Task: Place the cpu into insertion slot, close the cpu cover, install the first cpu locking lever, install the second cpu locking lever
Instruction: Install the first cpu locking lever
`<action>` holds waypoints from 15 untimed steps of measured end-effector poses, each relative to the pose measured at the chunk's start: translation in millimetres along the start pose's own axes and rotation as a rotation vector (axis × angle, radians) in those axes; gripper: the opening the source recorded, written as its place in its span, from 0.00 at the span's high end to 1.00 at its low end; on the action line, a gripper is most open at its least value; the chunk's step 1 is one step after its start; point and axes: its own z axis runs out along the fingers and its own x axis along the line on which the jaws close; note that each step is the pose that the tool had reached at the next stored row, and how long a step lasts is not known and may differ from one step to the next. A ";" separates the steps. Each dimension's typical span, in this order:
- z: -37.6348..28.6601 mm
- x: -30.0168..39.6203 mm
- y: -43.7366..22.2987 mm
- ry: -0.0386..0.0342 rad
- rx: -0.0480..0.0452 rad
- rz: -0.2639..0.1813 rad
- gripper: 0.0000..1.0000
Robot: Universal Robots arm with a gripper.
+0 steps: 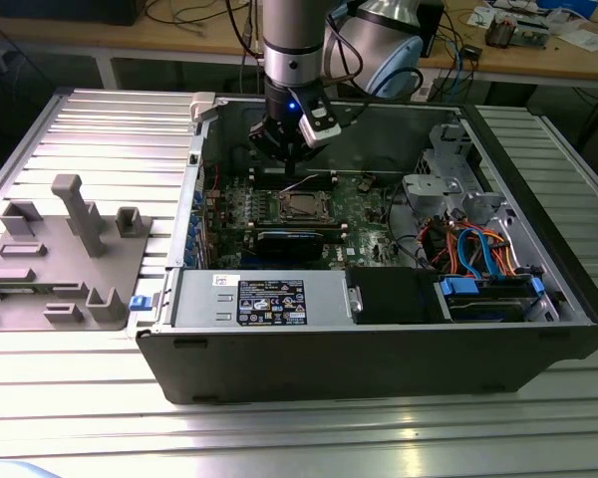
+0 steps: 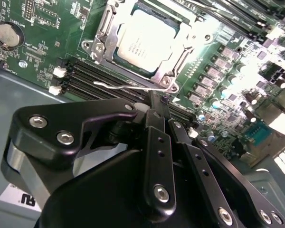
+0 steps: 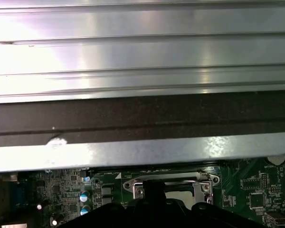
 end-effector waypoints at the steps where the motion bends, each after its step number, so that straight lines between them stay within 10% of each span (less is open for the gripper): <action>1: 0.4 -1.0 0.2 -0.0001 -0.0002 -0.001 0.89; 15: 0.5 -1.2 0.9 0.0000 -0.0002 -0.001 0.89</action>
